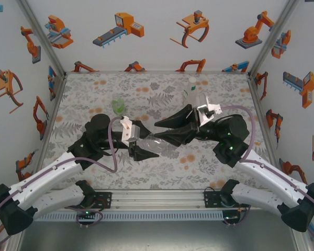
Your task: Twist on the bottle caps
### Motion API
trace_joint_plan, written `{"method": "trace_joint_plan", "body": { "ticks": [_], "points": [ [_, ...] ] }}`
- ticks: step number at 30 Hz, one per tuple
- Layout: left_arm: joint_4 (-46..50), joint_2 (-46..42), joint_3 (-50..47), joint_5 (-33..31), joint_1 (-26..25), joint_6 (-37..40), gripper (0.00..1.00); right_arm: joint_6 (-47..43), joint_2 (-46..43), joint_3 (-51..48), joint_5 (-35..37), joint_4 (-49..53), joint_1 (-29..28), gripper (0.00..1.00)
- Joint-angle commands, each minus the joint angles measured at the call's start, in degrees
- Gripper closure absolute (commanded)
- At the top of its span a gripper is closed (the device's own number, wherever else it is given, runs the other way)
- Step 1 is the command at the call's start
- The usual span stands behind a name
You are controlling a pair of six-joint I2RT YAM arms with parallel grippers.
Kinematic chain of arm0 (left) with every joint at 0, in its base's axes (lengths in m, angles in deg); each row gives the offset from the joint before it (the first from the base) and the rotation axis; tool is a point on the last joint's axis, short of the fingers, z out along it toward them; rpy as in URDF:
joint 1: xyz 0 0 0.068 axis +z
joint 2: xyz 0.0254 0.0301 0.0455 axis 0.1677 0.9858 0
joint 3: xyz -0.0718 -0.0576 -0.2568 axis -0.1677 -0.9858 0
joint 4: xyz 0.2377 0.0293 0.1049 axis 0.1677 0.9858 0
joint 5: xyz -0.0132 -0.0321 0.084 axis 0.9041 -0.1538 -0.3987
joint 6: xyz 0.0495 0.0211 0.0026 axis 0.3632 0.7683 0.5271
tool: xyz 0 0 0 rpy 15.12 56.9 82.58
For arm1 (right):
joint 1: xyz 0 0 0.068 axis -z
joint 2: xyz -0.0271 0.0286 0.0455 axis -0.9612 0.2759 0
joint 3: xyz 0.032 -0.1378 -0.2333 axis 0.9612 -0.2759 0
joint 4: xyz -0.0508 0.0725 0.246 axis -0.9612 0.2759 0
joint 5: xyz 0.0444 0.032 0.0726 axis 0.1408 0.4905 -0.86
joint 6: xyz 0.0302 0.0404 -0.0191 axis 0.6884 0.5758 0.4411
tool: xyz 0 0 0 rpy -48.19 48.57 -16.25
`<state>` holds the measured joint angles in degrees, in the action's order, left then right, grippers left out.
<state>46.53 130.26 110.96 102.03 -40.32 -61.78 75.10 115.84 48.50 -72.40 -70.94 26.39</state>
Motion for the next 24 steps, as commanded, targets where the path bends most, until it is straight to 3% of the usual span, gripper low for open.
{"method": "trace_joint_plan", "body": {
  "ticks": [1, 7, 11, 24],
  "points": [
    [-6.38, 0.31, 2.27, 3.07, -1.19, -3.85, 1.0, 0.35, -0.26, 2.73, -4.3, -5.12, -0.43, 0.61],
    [-13.54, 0.36, 1.47, 2.99, -1.7, -8.03, 1.0, 0.89, -1.68, 3.01, -6.03, -5.39, -0.56, 0.62],
    [-16.95, -0.5, 0.82, 3.94, -1.96, -9.09, 1.0, 0.3, -3.65, 1.73, -3.12, -5.43, -0.57, 0.6],
    [-18.03, -1.25, 0.65, 5.6, -3.37, -8.44, 1.0, 1.48, -3.75, 1.51, -4.43, -5.7, -0.75, 0.57]
  ]
}}
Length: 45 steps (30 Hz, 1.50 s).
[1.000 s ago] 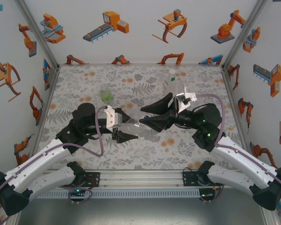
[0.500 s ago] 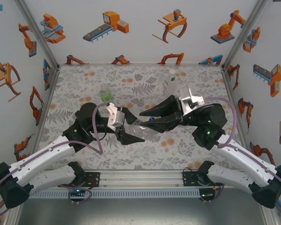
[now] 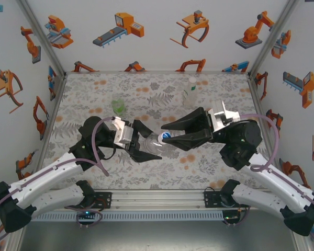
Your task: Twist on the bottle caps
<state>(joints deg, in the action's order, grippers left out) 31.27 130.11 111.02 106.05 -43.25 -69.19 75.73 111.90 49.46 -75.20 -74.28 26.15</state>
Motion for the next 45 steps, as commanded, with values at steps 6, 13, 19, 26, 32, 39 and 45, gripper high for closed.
{"method": "trace_joint_plan", "body": {
  "ticks": [6, 13, 19, 26, 32, 39, 45],
  "points": [
    [-2.72, -0.81, 0.5, 1.12, -0.66, -1.17, 1.0, 1.77, 0.88, 0.35, -4.71, -4.65, -0.99, 0.56],
    [-3.2, -0.52, 0.67, 0.82, -0.66, -1.41, 1.0, 1.82, 1.13, 0.02, -6.04, -5.37, -1.12, 0.56],
    [-3.37, -0.58, 0.62, 0.9, -0.8, -1.52, 1.0, 1.51, 1.23, -0.17, -5.83, -5.48, -1.13, 0.63],
    [-3.68, -0.65, 0.75, 0.08, -1.23, -1.3, 1.0, 0.78, 1.41, -1.03, -2.71, -5.31, -1.15, 0.86],
    [-2.65, -1.69, -0.07, -8.26, -1.58, 0.98, 1.0, -1.29, 0.02, -1.89, 9.97, 0.32, -1.12, 1.0],
    [-0.78, -1.34, -0.52, -31.9, -3.24, 4.29, 1.0, 3.73, -0.21, 3.29, 37.69, 24.95, -1.13, 1.0],
    [0.98, 3.68, 3.23, -51.4, -8.34, 6.18, 1.0, 11.69, 2.19, 5.53, 52.42, 32.58, -1.14, 1.0]
  ]
}}
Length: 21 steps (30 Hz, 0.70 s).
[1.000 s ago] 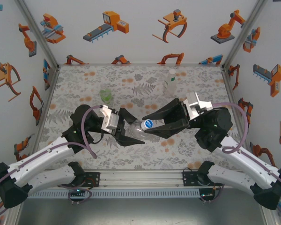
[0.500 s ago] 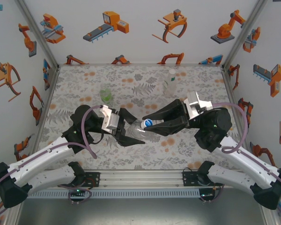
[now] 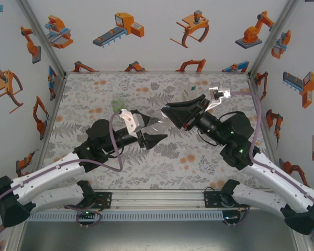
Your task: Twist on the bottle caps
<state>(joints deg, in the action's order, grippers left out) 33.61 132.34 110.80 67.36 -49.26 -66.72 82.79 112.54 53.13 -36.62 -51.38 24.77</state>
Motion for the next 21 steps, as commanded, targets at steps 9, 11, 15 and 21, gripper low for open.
{"method": "trace_joint_plan", "body": {
  "ticks": [9, 11, 15, 21],
  "points": [
    [3.26, 12.15, 12.82, -42.41, -10.25, 5.73, 1.0, 16.04, 4.84, 6.76, 27.92, 26.19, 0.2, 1.0],
    [4.26, 13.78, 14.37, -44.09, -10.6, 5.73, 1.0, 16.73, 4.85, 6.76, 28.34, 26.78, 0.17, 1.0],
    [6.19, 14.85, 15.62, -41.18, -10.69, 5.57, 1.0, 14.23, 4.18, 7.16, 25.14, 25.6, 0.17, 1.0],
    [8.54, 12.12, 13.75, -31.73, -9.9, 6.48, 1.0, 3.84, 0.46, 5.56, 14.34, 19.4, 0.21, 0.67]
  ]
}}
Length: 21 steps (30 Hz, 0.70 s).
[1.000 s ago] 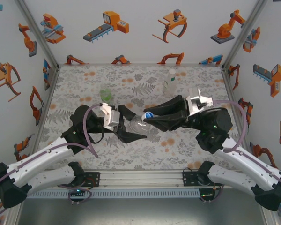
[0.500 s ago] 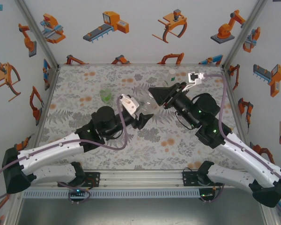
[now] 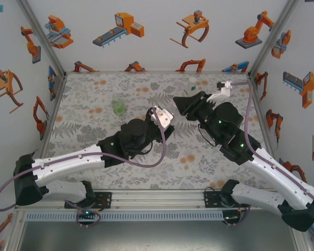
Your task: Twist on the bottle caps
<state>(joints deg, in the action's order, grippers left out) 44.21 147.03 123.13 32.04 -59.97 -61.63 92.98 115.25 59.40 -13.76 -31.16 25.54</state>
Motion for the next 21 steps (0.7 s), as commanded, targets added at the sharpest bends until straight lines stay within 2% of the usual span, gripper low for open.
{"method": "trace_joint_plan", "body": {
  "ticks": [1, 3, 5, 8, 15, 18, 21],
  "points": [
    [-1.96, -3.31, 0.72, 5.84, 1.18, 1.37, 1.0, -8.42, -3.25, -1.03, -10.34, -1.56, -0.5, 0.54],
    [-2.22, -4.89, -0.88, 12.45, 2.54, 1.29, 1.0, -11.48, -5.55, -2.14, -13.17, -3.33, -0.51, 0.33],
    [-3.33, -6.77, -2.92, 19.23, 3.91, 0.87, 1.0, -14.47, -8.13, -3.68, -16.47, -6.44, -0.48, 0.28],
    [-5.73, -9.81, -5.66, 29.24, 5.29, 0.72, 1.0, -19.23, -11.79, -6.7, -23.77, -13.33, -0.51, 0.31],
    [-4.52, -13.78, -5.18, 55.37, 6.06, 3.26, 1.0, -28.62, -15.76, -12.01, -49.62, -31.08, -0.51, 0.35],
    [-4.33, -14.26, -4.44, 63.53, 6.02, 3.4, 1.0, -28.32, -14.93, -11.55, -58.83, -36.32, -0.51, 0.36],
    [-5.25, -14.31, -4.17, 68.03, 5.97, 2.63, 1.0, -25.9, -12.77, -10.09, -68.66, -41.96, -0.6, 0.37]
  ]
}}
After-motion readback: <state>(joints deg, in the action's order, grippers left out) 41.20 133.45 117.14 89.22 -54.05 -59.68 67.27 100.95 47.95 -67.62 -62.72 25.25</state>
